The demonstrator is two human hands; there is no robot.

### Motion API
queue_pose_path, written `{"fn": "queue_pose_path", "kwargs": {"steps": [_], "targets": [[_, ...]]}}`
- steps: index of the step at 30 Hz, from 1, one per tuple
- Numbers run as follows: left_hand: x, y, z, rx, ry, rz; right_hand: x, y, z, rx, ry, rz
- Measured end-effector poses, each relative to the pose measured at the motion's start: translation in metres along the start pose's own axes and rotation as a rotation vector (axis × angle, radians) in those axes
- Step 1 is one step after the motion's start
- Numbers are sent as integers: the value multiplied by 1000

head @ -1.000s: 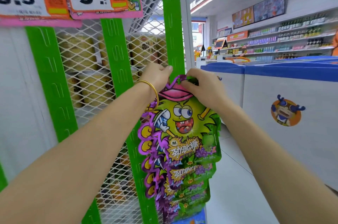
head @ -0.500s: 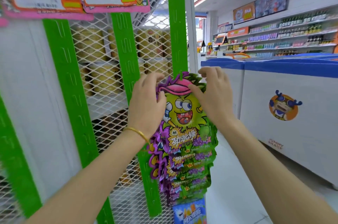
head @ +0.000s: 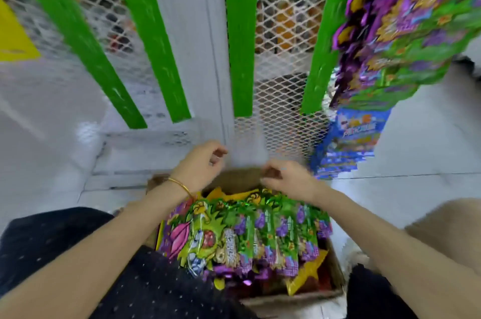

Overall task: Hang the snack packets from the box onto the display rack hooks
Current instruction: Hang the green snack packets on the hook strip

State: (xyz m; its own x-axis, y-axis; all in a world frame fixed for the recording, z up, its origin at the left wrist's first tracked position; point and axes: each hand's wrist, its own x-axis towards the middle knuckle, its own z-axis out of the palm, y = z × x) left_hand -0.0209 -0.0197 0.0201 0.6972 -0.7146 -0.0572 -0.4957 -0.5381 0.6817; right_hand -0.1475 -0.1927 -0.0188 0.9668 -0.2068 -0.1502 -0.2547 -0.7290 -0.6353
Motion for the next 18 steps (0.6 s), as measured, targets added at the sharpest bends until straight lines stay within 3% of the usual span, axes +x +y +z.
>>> {"fn": "queue_pose_path", "kwargs": {"steps": [4,9,12,18], "targets": [[-5,-41,-2,86,-71,-123,18,16,69,-146,-245,55],[13,-49,-3,72,-26,-125,32,1,118,-474,-338,97],[16,-51,-2,34,-14,-136,32,-4,136,-624,-327,105],[13,-54,0,-26,-3,-143,35,-5,137,-604,-246,94]]}}
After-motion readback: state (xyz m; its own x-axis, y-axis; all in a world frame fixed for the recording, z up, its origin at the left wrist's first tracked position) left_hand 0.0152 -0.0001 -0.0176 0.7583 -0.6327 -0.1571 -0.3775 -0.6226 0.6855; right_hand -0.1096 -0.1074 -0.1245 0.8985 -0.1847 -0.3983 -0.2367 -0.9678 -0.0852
